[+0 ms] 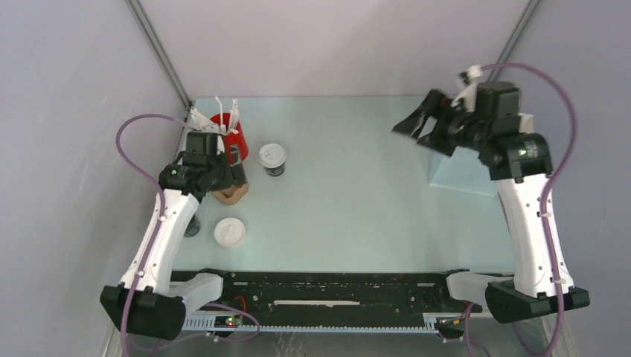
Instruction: Pack the takeout coffee
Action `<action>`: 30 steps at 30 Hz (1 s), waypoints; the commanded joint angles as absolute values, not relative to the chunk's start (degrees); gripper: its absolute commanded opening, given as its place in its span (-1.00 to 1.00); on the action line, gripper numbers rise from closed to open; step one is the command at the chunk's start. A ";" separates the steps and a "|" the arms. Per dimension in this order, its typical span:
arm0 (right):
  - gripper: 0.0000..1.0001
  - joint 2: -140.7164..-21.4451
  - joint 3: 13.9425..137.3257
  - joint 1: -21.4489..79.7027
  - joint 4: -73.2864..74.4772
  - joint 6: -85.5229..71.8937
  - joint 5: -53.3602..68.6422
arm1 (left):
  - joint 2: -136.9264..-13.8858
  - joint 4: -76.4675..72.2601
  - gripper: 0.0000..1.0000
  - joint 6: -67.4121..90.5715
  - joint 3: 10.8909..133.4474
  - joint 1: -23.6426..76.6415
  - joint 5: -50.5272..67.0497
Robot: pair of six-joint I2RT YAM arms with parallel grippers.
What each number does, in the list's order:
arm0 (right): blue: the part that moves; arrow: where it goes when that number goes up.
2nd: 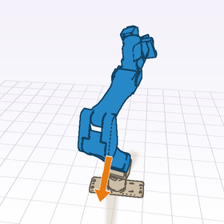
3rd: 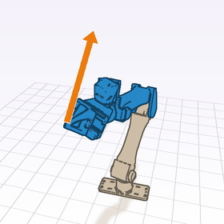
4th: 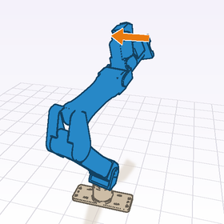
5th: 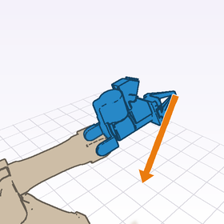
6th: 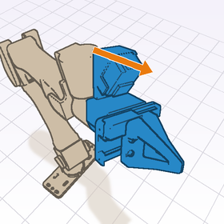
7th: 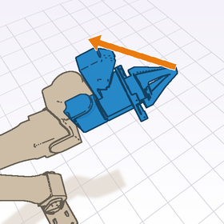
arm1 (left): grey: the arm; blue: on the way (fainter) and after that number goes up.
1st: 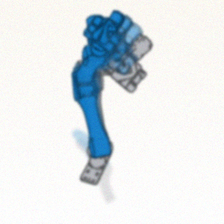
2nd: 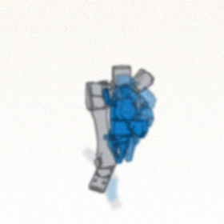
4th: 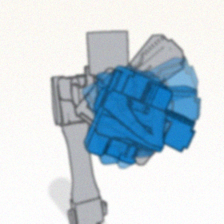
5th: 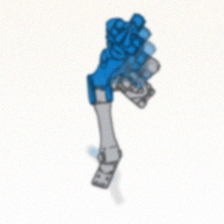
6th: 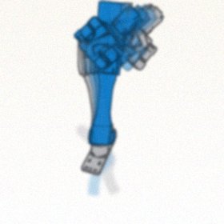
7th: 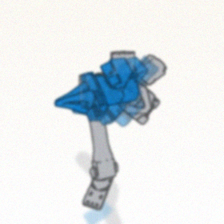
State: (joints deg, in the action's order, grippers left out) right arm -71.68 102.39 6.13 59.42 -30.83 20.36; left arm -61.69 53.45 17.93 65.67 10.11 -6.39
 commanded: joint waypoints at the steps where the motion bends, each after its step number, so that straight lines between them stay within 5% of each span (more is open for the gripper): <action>1: 0.87 -65.81 93.01 17.99 54.56 -34.38 23.16 | -65.01 47.05 0.60 18.05 64.07 3.12 -10.66; 10: 0.88 -60.77 79.01 34.61 51.99 -36.20 18.42 | -77.55 42.78 0.54 23.42 65.51 -8.08 -8.78; 17: 0.89 -60.32 78.81 35.07 53.95 -31.91 17.67 | -83.58 43.87 -0.06 25.40 65.63 -8.26 -11.33; 30: 0.91 -59.68 75.94 31.21 53.61 -28.03 22.41 | -87.97 47.46 -0.21 26.52 66.18 -6.38 -16.20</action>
